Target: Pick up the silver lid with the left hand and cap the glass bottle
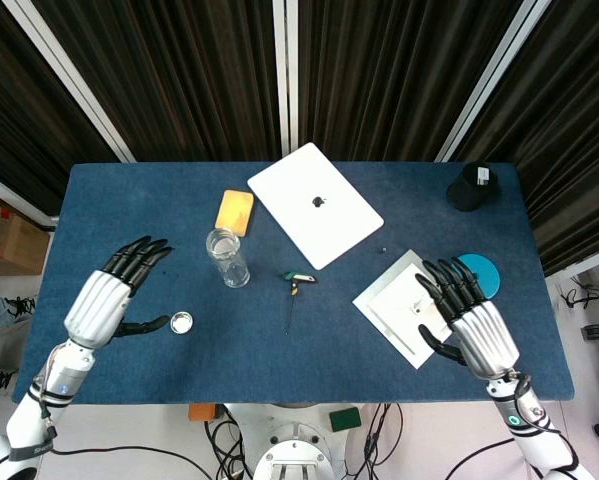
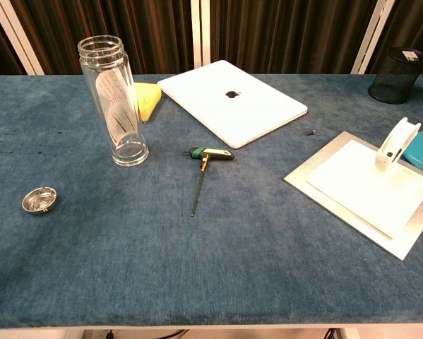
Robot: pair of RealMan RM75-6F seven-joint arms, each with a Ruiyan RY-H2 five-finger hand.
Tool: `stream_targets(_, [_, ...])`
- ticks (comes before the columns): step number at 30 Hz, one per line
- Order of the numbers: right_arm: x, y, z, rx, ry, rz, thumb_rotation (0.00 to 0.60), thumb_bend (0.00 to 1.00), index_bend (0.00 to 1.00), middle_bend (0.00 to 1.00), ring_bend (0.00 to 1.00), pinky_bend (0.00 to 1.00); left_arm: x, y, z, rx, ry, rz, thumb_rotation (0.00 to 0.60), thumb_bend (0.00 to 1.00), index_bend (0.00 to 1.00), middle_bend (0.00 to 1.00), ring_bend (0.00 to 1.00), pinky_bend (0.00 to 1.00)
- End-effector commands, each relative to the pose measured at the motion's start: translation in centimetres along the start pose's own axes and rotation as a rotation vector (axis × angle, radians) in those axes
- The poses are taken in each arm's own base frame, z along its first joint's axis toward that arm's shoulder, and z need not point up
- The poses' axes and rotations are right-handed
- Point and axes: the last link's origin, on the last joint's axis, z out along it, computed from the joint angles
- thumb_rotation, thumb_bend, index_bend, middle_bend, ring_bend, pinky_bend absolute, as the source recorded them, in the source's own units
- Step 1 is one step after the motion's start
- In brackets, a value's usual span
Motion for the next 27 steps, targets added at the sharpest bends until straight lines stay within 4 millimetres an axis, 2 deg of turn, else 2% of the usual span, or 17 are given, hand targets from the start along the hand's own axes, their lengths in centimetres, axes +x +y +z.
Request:
stream_targets(1, [-0.4, -0.6, 0.3, 0.017, -0.001, 0.01, 0.6, 0.33, 0.0, 0.0, 0.0, 0.01, -0.8, 0.6, 1.2, -0.02, -0.025, -0.023, 0.6, 0.0, 0.09, 0.08, 0.06, 0.16])
stream_targets(14, [-0.5, -0.2, 0.0, -0.005, 0.004, 0.01, 0.6, 0.33, 0.0, 0.0, 0.0, 0.01, -1.1, 0.4, 1.1, -0.007, -0.034, -0.004, 0.6, 0.0, 0.09, 0.1, 0.06, 0.16])
stream_targets(20, [0.3, 0.5, -0.4, -0.015, 0.023, -0.014, 0.6, 0.33, 0.0, 0.0, 0.0, 0.01, -2.3, -0.2, -0.4, -0.008, -0.122, 0.099, 0.6, 0.02, 0.09, 0.11, 0.09, 0.16])
stream_targets(23, [1.1, 1.3, -0.8, -0.041, 0.045, -0.031, 0.6, 0.33, 0.0, 0.0, 0.0, 0.02, -2.9, -1.0, -1.4, -0.003, -0.148, 0.163, 0.6, 0.08, 0.15, 0.16, 0.12, 0.18])
stream_targets(27, [2.2, 2.7, -1.6, -0.087, 0.069, -0.074, 0.6, 0.33, 0.0, 0.0, 0.0, 0.02, -3.4, -1.6, -2.3, -0.05, -0.121, 0.203, 0.6, 0.17, 0.29, 0.29, 0.22, 0.3])
